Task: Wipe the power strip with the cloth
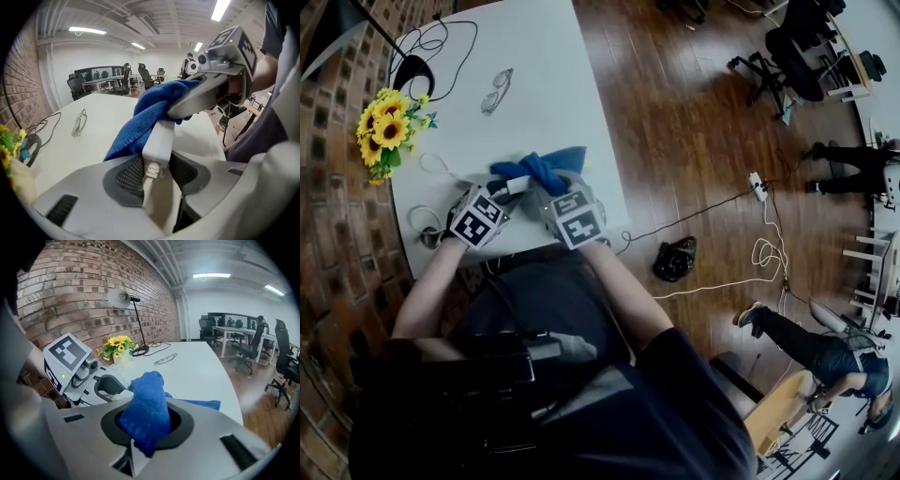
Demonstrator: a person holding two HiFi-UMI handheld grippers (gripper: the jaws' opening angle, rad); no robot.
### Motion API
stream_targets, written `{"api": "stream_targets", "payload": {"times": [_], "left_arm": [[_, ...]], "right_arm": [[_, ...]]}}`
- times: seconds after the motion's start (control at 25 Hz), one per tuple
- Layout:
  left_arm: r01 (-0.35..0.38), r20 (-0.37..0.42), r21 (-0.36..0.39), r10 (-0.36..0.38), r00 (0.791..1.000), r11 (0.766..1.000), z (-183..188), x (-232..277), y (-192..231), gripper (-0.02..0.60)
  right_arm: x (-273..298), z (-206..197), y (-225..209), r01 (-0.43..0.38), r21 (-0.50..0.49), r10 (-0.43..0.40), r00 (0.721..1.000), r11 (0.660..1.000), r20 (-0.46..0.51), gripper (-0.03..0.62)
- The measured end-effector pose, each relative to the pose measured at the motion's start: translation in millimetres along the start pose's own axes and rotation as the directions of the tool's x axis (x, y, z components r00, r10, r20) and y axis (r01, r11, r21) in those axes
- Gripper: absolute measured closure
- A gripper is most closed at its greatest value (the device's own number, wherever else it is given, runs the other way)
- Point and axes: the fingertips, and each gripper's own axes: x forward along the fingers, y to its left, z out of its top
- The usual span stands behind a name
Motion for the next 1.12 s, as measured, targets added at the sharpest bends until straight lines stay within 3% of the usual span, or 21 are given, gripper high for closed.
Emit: {"api": "stream_targets", "payload": {"times": [0.28, 0.84, 1.12], "left_arm": [[-0.023, -0.017, -0.009, 0.022, 1.0, 1.0, -1.3, 0.2, 0.8, 0.4], [-0.088, -0.086, -0.044, 0.084, 0.993, 0.995, -4.4, 3.9, 1.0, 0.399], [-0.113, -0.141, -0.072, 0.102, 0.985, 0.991, -4.7, 6.4, -2.2, 0.399]], "right_arm": [[-13.5, -5.3, -26.7, 0.038, -0.008, -0.038, 0.999, 0.999, 0.027, 0.548], [-28.0, -11.4, -57.4, 0.019, -0.025, -0.018, 0.999, 1.0, 0.036, 0.548], [-32.8, -12.2, -64.1, -0.045, -0.008, 0.045, 0.999, 0.999, 0.028, 0.548]]}}
